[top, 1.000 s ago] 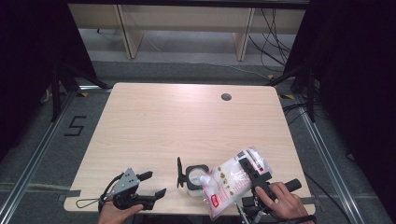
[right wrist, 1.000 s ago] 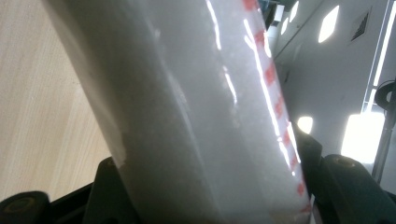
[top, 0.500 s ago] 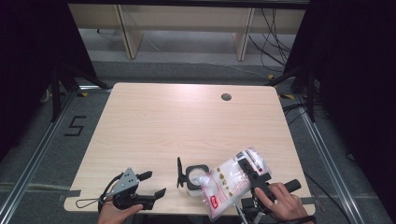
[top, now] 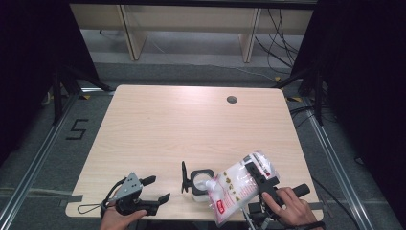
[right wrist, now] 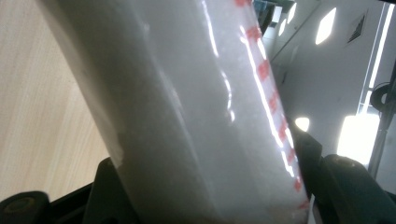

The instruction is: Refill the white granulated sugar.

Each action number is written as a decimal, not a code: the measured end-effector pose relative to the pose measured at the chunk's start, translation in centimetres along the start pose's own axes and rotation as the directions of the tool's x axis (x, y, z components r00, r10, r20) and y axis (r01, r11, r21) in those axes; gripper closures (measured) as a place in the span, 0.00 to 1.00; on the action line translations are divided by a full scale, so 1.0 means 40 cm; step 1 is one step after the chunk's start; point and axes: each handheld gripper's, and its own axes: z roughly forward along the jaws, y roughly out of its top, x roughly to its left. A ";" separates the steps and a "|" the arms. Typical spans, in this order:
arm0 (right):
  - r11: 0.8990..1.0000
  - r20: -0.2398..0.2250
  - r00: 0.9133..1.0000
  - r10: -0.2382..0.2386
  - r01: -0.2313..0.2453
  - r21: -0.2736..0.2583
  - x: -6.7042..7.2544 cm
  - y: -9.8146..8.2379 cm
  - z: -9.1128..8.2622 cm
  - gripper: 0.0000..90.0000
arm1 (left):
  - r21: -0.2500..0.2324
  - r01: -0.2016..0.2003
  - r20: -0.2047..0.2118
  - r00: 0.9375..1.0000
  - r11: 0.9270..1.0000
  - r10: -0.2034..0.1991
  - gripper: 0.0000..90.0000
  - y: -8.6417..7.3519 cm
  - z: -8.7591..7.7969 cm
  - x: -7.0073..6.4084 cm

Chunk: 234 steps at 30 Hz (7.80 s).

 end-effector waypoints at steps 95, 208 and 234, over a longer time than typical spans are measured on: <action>1.000 -0.028 0.999 -0.023 0.023 0.001 -0.007 -0.002 -0.002 0.51 | 0.008 -0.021 0.001 1.000 1.000 0.021 0.21 0.001 0.000 0.002; 0.996 0.017 0.996 -0.086 0.086 -0.022 -0.002 0.006 -0.012 0.56 | 0.001 -0.006 0.006 1.000 1.000 0.006 0.21 0.001 0.001 -0.001; 0.996 0.006 0.996 -0.087 0.087 -0.020 -0.001 0.004 -0.012 0.56 | 0.004 -0.008 0.000 1.000 1.000 0.008 0.21 0.003 -0.001 -0.001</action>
